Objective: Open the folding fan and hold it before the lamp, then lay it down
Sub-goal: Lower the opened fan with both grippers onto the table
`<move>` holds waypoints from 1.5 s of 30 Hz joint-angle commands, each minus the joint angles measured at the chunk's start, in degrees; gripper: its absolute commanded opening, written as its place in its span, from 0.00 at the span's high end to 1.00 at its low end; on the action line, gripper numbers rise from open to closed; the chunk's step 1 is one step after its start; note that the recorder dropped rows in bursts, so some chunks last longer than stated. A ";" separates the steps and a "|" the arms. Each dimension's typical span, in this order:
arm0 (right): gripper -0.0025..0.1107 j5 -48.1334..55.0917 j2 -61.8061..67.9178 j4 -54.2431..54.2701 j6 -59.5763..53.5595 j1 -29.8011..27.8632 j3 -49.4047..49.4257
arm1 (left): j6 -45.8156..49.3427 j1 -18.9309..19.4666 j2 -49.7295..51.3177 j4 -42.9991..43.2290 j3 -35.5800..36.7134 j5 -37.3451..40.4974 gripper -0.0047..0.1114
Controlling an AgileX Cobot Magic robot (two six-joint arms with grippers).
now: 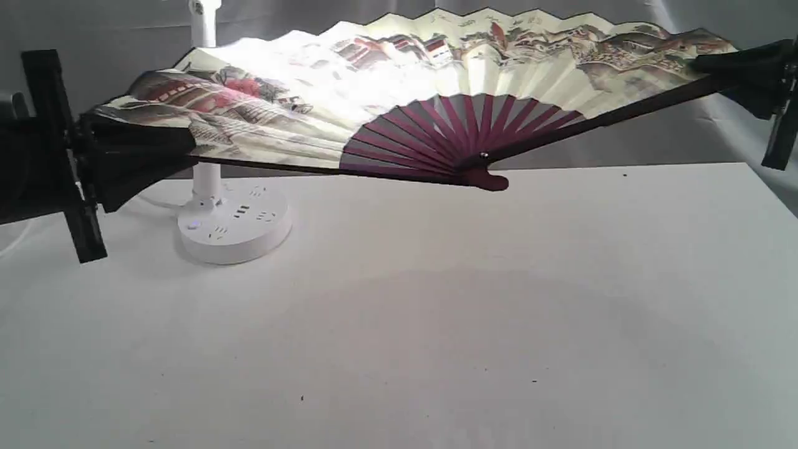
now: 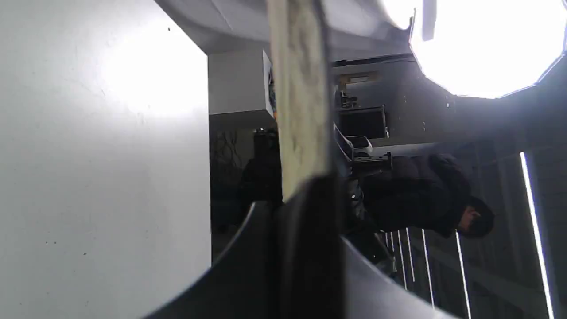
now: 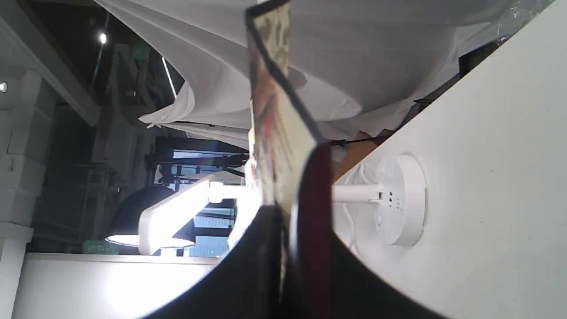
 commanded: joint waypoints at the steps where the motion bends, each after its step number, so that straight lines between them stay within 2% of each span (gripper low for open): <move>1: 0.98 -4.90 -0.39 -1.03 -3.29 -1.77 -0.51 | -0.88 1.08 -2.65 -1.13 -0.54 0.91 0.96; 6: 0.98 -4.90 -0.05 -4.85 -6.58 -1.77 -0.51 | 1.29 1.08 -2.63 -0.34 0.20 0.91 0.96; 10: 0.98 -4.90 0.06 -3.94 -9.68 -1.77 1.78 | 6.77 1.08 -2.52 -1.13 4.87 0.91 0.96; 20: 0.98 -4.90 0.06 0.28 -27.05 -1.99 17.44 | 17.65 1.08 -2.52 -1.13 16.66 0.91 0.96; 25: 0.98 -4.90 0.06 0.65 -35.25 -4.27 24.40 | 23.86 1.08 -2.52 -1.13 22.08 0.91 0.96; 32: 0.98 -4.90 0.06 6.25 -44.08 -8.89 34.97 | 25.52 1.08 -2.52 -1.13 27.50 -7.43 0.96; 40: 0.98 -4.90 0.06 8.92 -55.33 -9.20 47.37 | 27.60 1.08 -2.52 -1.13 31.68 -13.71 0.96; 45: 0.98 -4.90 0.06 8.92 -56.05 -9.20 49.49 | 29.71 1.08 -2.52 -1.13 34.49 -15.37 0.96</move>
